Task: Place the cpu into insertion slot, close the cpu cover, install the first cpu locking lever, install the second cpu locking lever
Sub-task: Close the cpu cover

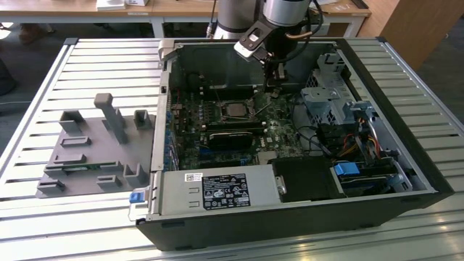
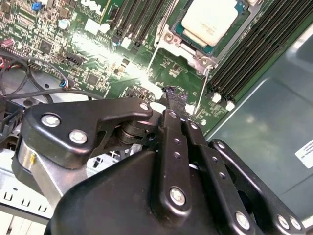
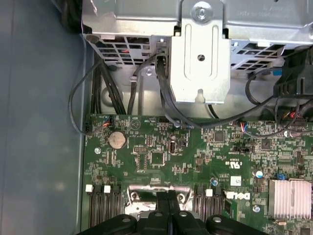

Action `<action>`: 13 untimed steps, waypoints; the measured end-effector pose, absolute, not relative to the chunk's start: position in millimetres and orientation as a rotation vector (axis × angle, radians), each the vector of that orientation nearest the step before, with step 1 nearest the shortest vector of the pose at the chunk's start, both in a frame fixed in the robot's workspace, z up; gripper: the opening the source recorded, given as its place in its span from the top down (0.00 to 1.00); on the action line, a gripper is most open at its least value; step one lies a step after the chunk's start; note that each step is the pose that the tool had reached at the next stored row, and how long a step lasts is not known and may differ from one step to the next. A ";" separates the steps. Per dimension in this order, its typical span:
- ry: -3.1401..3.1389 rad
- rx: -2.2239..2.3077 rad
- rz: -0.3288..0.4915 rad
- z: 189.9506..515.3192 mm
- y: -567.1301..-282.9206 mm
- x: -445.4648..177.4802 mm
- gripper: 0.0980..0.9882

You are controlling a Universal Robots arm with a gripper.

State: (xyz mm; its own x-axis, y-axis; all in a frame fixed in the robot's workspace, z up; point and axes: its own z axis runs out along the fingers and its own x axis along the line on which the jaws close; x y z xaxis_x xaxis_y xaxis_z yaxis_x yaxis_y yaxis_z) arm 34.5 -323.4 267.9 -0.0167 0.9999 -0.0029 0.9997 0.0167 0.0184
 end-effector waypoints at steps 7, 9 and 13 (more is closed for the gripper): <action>2.232 2.194 0.008 264.7 -321.4 41.4 0.99; 2.234 2.197 0.004 263.3 -320.1 43.9 0.99; 2.236 2.197 0.000 261.1 -318.8 48.8 0.99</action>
